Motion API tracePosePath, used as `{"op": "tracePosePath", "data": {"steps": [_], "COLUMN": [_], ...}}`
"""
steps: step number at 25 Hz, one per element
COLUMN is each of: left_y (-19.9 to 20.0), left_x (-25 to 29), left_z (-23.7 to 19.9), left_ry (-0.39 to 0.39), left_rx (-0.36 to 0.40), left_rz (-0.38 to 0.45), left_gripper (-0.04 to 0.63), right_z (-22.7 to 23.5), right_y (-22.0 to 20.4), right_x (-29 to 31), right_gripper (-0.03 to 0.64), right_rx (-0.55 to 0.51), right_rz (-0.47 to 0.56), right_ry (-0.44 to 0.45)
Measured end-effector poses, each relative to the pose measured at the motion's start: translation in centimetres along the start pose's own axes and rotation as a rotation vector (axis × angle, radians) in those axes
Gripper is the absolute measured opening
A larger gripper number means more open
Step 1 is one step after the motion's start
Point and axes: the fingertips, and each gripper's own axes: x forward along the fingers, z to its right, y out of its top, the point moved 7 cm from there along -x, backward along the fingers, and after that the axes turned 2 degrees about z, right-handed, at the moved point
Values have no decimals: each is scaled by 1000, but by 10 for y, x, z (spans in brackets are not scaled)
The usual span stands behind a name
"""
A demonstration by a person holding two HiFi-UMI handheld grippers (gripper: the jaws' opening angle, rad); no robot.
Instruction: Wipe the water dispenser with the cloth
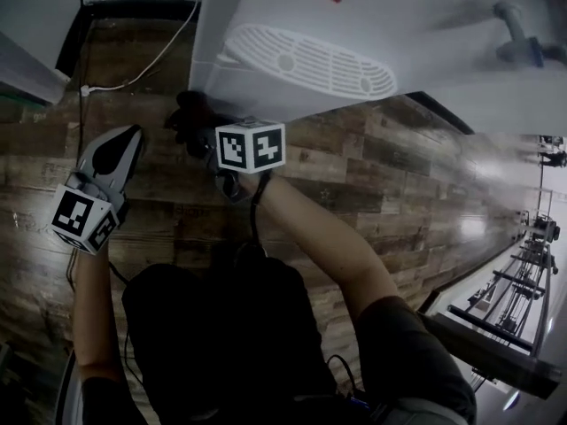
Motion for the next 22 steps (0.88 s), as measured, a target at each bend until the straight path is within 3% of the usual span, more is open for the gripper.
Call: {"op": "tracePosePath", "data": {"steps": [5,13,22], "left_y": [69,205,338], "left_x": [-18,-57,-87], "left_z": [27,76,115], "left_ry": [-4,-20,-43], "left_rx": [4,-9,-14], "left_rz": [-2,1,4], "left_gripper": [17,17,17], "right_z": [-56,-145,-230], "right_y": [47,123,209], "right_x": [-62,-147,-236], "right_gripper": [61,61,61], "right_rx": [-41,67,84], "right_rz": [31,83,147], "right_ry": [30,55,82]}}
